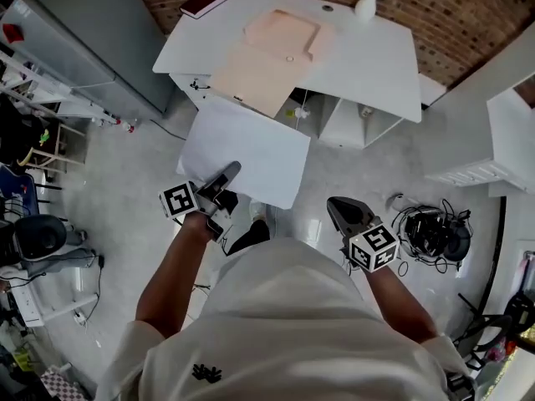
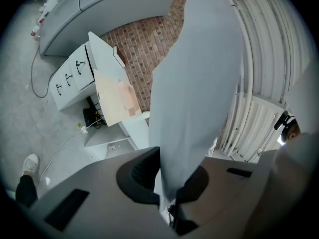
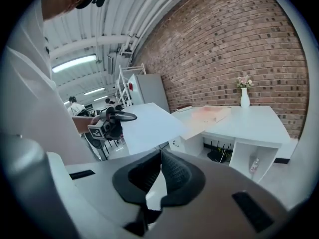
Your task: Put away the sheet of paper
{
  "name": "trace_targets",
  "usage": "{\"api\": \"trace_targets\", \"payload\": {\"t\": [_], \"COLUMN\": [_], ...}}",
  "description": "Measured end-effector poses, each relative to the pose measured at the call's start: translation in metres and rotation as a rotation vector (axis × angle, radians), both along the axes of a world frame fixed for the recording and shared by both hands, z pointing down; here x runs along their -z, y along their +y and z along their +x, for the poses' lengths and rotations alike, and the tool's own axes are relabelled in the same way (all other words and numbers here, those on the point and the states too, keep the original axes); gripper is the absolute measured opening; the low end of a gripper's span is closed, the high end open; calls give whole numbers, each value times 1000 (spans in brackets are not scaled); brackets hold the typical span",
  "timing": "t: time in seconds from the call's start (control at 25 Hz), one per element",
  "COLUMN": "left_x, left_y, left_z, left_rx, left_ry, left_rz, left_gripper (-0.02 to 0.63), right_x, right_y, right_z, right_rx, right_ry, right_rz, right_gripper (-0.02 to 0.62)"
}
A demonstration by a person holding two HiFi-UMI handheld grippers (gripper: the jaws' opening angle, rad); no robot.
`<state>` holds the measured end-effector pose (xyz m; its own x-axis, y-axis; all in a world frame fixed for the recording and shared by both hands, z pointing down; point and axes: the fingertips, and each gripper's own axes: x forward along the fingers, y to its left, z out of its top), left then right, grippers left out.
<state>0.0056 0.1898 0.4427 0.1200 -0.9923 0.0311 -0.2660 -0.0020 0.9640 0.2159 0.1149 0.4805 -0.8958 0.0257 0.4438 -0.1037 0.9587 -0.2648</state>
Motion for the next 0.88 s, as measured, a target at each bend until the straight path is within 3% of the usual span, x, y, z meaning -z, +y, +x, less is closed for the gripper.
{"api": "trace_targets", "payload": {"t": [0.28, 0.44, 0.64, 0.88], "left_x": [-17, -38, -59, -78], "left_y": [-46, -65, -126, -190], "left_z": [-103, -154, -198, -231], "left_rx": [-74, -103, -113, -87], "left_ry": [51, 40, 106, 123], "left_rz": [21, -38, -43, -67], "left_gripper": [23, 23, 23, 23], "right_x": [0, 4, 0, -5], "right_y": [-14, -25, -68, -134], "right_z": [-113, -156, -186, -203], "right_rx": [-45, -81, -106, -110], "right_ry": [16, 19, 43, 33], "right_rz": [-20, -12, -18, -25], "right_gripper": [29, 29, 29, 29]}}
